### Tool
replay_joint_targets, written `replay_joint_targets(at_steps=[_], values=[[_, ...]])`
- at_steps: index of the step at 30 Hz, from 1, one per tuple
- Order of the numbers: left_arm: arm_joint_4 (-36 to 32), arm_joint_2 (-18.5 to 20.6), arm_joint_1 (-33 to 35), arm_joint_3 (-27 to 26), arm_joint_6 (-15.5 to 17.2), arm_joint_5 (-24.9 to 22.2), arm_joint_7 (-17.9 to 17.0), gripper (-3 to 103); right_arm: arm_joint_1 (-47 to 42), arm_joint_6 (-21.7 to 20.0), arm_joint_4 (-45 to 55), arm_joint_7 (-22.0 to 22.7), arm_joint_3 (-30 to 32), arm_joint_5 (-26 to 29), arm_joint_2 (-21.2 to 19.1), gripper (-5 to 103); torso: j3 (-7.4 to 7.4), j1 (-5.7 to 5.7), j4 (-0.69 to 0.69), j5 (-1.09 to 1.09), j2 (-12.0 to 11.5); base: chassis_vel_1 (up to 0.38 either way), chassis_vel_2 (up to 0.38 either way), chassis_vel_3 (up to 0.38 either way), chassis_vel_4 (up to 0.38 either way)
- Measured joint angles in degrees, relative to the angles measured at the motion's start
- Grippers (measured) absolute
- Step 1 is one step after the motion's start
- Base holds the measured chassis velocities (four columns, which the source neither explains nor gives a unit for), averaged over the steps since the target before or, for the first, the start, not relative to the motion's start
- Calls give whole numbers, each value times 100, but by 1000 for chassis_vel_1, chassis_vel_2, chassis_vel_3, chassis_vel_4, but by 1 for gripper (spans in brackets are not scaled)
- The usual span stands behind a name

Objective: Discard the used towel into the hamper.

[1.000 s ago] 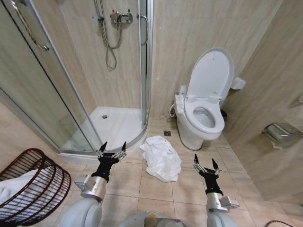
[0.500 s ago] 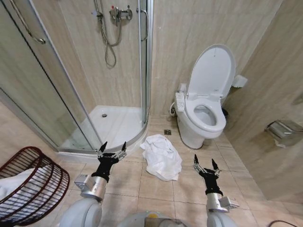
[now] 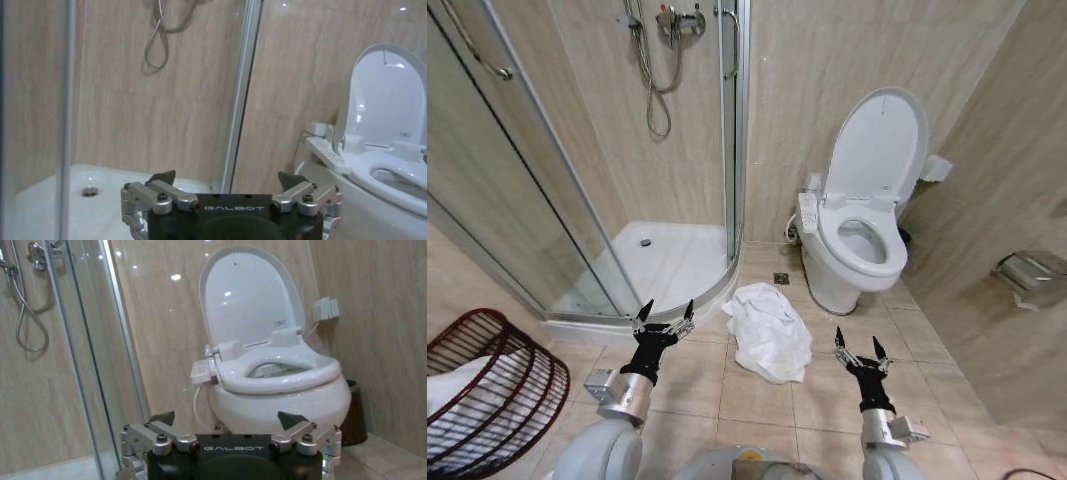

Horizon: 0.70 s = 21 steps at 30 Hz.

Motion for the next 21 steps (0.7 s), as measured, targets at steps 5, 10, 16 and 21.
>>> replay_joint_targets(at_steps=[5,10,16,21], values=[[0,0,0,0,0,0,0,100,39,109,-88,-43,1,0,0,100,1,1,0,-2,0,-157,162,175,-162],[0,0,-1,0,0,0,0,100,96,285,-318,-257,0,-5,0,100,11,7,1,0,14,-204,208,211,-205],[0,-1,-2,0,0,0,0,100,497,-474,-982,-353,-32,221,-1,100,20,12,-1,-1,27,-119,119,108,-67],[0,2,-1,0,0,0,0,100,1055,-1273,-1662,-410,-134,522,-144,100,23,12,-1,-2,37,7,-13,-69,1]])
